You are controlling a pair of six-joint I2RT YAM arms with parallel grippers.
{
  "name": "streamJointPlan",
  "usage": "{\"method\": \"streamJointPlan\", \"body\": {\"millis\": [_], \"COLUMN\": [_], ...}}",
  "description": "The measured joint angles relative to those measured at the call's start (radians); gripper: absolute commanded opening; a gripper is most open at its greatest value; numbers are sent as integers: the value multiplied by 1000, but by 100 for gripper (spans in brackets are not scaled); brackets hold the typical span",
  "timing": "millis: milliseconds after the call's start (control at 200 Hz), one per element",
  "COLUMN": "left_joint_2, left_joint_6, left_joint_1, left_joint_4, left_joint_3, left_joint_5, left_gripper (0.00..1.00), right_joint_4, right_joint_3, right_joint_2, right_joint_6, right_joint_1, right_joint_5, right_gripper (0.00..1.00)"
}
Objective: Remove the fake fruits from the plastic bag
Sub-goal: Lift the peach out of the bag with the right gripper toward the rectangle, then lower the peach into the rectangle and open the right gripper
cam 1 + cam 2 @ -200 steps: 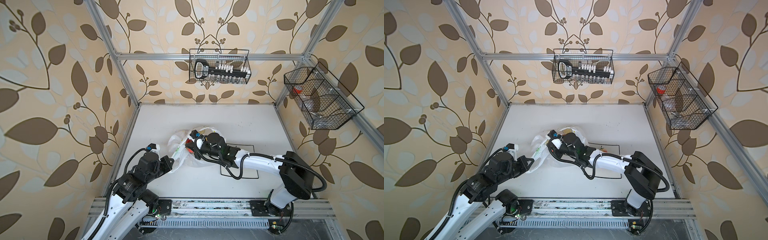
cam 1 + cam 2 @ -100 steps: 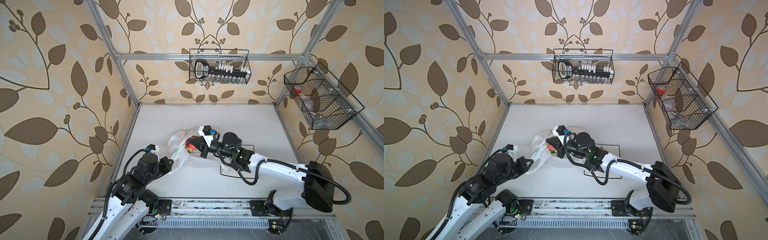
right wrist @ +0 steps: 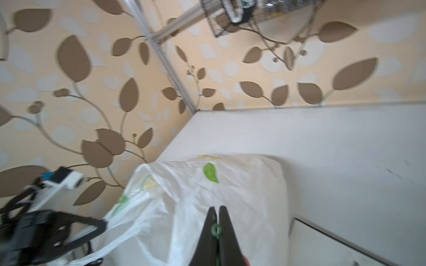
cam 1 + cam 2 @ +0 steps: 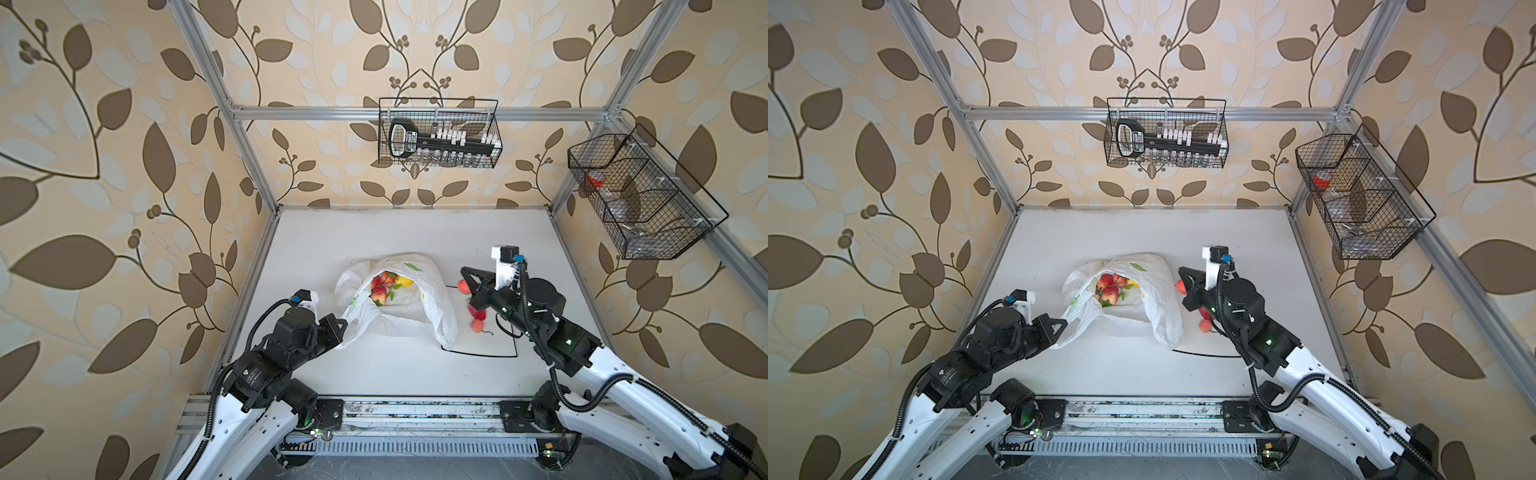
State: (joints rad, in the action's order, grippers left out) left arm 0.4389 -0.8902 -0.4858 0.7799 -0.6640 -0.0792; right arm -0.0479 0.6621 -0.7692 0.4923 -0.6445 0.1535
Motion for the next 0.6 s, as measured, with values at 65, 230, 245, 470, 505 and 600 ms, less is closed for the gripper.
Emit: {"method": "streamJointPlan", "body": {"millis": [65,230,245,470,505,600], "left_joint_2": [-2,-6,-7,-33,-34,-34], "left_joint_6": [0,0,1,1,1,1], "left_joint_1": [0,0,0,0,0,0], "left_joint_4": [-1,2,2,5,5,5], "left_joint_3": [0,0,0,0,0,0], "left_joint_5": [0,-1,-1,-1,-1,-2], "left_gripper": [0,0,0,0,0,0], "right_joint_4": [-50,-90,-90,-32,-14,49], "right_joint_3": [-63,-202,-213,-324,-332,-351], "right_joint_2": [37,11,2,-133,-155,-206], "right_joint_6": [45,131,137,194,201,224], "right_joint_1": [74,294,317,521,531,538], "right_joint_5": [43,25,15,-142,-165,-212], "right_gripper": [4,3,3,3,3,4]}}
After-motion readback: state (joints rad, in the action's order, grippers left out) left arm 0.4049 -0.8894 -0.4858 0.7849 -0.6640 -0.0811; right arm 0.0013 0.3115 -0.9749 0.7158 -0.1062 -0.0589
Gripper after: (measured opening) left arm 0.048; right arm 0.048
